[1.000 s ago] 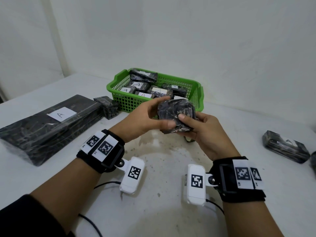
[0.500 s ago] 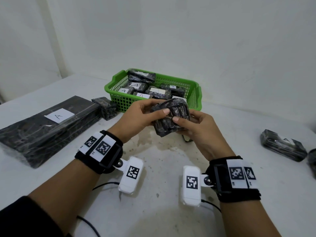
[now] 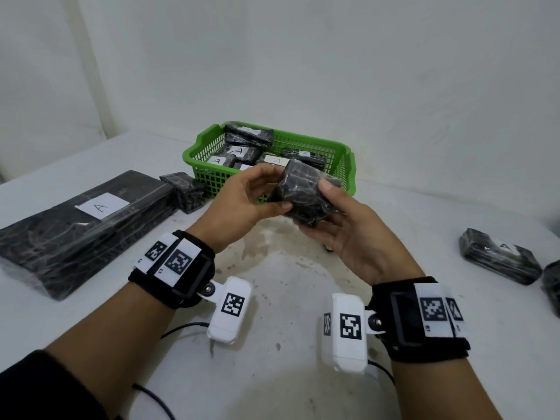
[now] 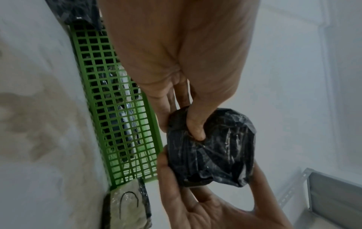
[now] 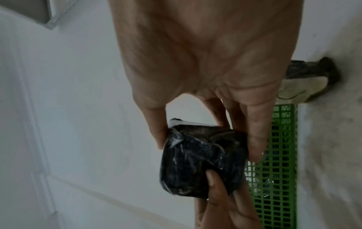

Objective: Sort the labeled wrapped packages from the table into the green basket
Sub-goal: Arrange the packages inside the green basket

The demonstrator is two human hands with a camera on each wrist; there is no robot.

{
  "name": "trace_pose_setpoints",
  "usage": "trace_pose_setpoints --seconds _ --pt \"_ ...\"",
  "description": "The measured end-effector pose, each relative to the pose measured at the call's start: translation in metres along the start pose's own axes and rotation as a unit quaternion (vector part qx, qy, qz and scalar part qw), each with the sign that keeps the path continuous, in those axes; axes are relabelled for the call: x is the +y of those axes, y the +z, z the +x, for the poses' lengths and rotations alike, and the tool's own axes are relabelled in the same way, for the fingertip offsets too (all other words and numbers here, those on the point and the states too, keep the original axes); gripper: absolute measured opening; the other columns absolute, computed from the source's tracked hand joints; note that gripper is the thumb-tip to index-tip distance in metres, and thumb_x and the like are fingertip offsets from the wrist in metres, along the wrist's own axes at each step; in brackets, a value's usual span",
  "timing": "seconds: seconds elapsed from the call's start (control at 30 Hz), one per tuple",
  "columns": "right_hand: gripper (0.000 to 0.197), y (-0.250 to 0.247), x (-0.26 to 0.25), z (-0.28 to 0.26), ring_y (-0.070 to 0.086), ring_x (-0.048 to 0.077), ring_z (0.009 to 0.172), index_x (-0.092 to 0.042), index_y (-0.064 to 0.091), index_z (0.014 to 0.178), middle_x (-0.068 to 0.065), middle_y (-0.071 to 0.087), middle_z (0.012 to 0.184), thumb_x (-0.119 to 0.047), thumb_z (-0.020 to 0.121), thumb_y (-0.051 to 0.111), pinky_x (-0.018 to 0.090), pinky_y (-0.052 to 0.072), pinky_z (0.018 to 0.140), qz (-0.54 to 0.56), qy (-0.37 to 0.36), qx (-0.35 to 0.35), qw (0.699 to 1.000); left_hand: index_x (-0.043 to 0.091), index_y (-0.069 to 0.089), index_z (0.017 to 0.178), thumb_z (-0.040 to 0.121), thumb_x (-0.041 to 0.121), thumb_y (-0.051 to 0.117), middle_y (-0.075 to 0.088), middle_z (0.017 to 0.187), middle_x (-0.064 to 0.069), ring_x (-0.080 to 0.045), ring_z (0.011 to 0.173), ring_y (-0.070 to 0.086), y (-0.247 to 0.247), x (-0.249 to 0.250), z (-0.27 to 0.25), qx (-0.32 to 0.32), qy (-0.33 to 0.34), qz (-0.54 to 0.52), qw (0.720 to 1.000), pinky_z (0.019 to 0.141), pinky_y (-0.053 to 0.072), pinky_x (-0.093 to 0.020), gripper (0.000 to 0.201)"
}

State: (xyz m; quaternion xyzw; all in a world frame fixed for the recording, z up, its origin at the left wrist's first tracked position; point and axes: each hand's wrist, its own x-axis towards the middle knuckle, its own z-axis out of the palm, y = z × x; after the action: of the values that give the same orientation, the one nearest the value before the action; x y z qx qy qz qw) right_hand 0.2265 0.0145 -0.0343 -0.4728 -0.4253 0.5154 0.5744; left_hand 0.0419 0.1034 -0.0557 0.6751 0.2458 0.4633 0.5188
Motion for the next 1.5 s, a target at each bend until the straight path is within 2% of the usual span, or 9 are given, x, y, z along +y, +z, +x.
trace_pose_setpoints --seconds 0.13,0.2,0.33,0.57,0.77,0.97,1.17,1.37,1.5 --pt "0.059 -0.003 0.001 0.002 0.075 0.02 0.109 -0.001 0.073 0.12 0.013 0.078 0.117 -0.034 0.071 0.081 0.029 0.058 0.095 -0.014 -0.053 0.013 0.998 0.008 0.049 0.146 0.071 0.034 0.093 0.062 0.143 -0.012 -0.027 0.134 0.058 -0.003 -0.002 -0.001 -0.099 -0.054 -0.076 0.991 0.112 0.048 -0.04 0.091" --pt "0.067 -0.006 0.003 0.003 0.075 0.019 0.109 -0.002 0.072 0.123 0.01 0.079 0.117 -0.035 0.066 0.085 0.027 0.056 0.092 -0.037 -0.061 0.015 0.997 0.009 0.061 0.137 0.073 0.043 0.088 0.066 0.137 -0.016 -0.031 0.128 0.063 0.0 -0.002 -0.001 -0.095 -0.067 -0.072 0.991 0.112 0.047 -0.049 0.077" --pt "0.054 -0.005 0.006 0.003 0.077 0.018 0.1 -0.005 0.076 0.117 0.009 0.081 0.109 -0.033 0.071 0.083 0.022 0.059 0.083 -0.061 -0.054 -0.01 0.997 0.014 0.07 0.126 0.069 0.039 0.081 0.075 0.119 -0.015 -0.025 0.103 0.07 0.0 -0.002 -0.001 -0.037 -0.069 -0.042 0.996 0.092 0.058 -0.04 0.063" --pt "0.085 -0.008 0.008 0.007 0.074 0.017 0.113 -0.003 0.065 0.135 0.006 0.077 0.122 -0.041 0.064 0.093 0.025 0.057 0.089 -0.062 -0.068 0.034 0.995 0.007 0.069 0.128 0.079 0.034 0.078 0.072 0.128 -0.012 -0.029 0.123 0.067 0.0 -0.002 -0.002 -0.072 -0.078 -0.057 0.993 0.112 0.048 -0.05 0.056" --pt "0.055 -0.004 0.008 0.005 0.075 0.017 0.112 -0.009 0.073 0.121 0.005 0.079 0.117 -0.022 0.069 0.086 0.022 0.058 0.085 -0.032 -0.056 -0.003 0.998 -0.002 0.066 0.124 0.078 0.03 0.076 0.072 0.125 -0.016 -0.026 0.114 0.07 -0.003 0.002 -0.001 -0.074 -0.089 -0.115 0.987 0.102 0.055 -0.039 0.057" --pt "0.101 -0.009 0.009 0.008 0.07 0.014 0.122 -0.013 0.058 0.145 0.002 0.074 0.131 -0.034 0.056 0.102 0.032 0.055 0.102 -0.068 -0.071 0.015 0.995 0.004 0.065 0.131 0.078 0.028 0.079 0.07 0.131 -0.017 -0.038 0.126 0.064 -0.006 0.0 -0.002 -0.084 -0.076 -0.071 0.991 0.113 0.045 -0.056 0.06" --pt "0.068 -0.005 0.002 0.001 0.07 0.001 0.115 -0.031 0.065 0.126 -0.016 0.077 0.117 -0.029 0.062 0.088 0.022 0.057 0.096 -0.098 -0.089 -0.013 0.991 0.01 0.054 0.142 0.062 0.018 0.089 0.067 0.137 -0.007 -0.022 0.131 0.062 -0.009 0.002 0.0 -0.051 -0.047 -0.069 0.995 0.107 0.052 -0.04 0.087" --pt "0.027 -0.003 0.0 0.0 0.078 0.02 0.089 -0.012 0.071 0.122 0.006 0.081 0.11 -0.023 0.097 0.071 0.033 0.064 0.076 -0.067 -0.018 0.02 0.997 0.014 0.045 0.148 0.063 -0.008 0.091 0.057 0.147 -0.008 -0.024 0.137 0.056 -0.006 0.003 -0.002 -0.094 -0.027 -0.074 0.992 0.099 0.058 -0.041 0.099" --pt "0.027 -0.008 0.003 0.001 0.079 0.021 0.089 -0.02 0.069 0.113 0.003 0.082 0.103 -0.008 0.09 0.077 0.034 0.066 0.071 -0.078 -0.048 0.046 0.995 0.017 0.051 0.146 0.076 0.018 0.087 0.064 0.142 -0.003 -0.022 0.131 0.062 -0.003 0.003 -0.002 -0.075 -0.042 -0.079 0.993 0.103 0.055 -0.039 0.079"
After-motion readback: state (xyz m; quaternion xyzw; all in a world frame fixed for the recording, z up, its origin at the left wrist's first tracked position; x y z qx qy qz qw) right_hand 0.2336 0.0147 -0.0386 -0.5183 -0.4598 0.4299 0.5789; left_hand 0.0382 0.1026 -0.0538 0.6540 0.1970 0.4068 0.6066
